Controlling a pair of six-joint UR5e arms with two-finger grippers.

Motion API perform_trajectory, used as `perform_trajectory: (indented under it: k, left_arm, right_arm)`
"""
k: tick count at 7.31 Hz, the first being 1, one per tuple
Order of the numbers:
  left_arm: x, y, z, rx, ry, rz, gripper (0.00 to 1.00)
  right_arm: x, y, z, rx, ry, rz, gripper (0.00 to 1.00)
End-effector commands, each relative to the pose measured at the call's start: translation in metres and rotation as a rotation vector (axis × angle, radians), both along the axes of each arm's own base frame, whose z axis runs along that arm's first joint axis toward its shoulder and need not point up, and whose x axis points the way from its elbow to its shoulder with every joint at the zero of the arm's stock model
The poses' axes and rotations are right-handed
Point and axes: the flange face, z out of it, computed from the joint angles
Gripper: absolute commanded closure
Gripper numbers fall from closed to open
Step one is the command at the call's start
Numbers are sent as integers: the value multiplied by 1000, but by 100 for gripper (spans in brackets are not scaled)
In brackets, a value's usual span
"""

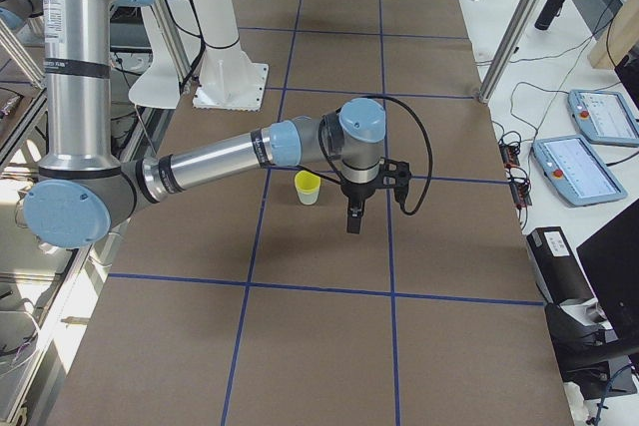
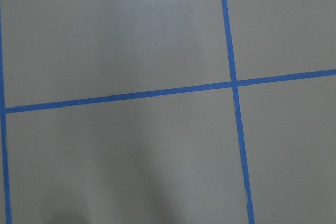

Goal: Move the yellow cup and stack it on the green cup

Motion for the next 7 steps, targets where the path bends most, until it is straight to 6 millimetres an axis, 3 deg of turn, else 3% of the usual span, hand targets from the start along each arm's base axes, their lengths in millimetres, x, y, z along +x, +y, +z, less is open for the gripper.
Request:
perform_trajectory:
  k: [1, 3, 5, 7]
  left_arm:
    - [3, 5, -10, 6, 21, -9, 0]
    - [9, 4, -21, -46, 89, -89, 0]
    - [9, 5, -22, -44, 87, -88, 0]
    - [8, 5, -24, -39, 78, -89, 0]
  right_arm:
    - [4, 2, 45, -58, 8, -28, 0]
    - [4, 0, 49, -57, 11, -31, 0]
    - [3, -5, 86, 12, 2, -25, 0]
    - [3, -8, 87, 35, 0, -23, 0]
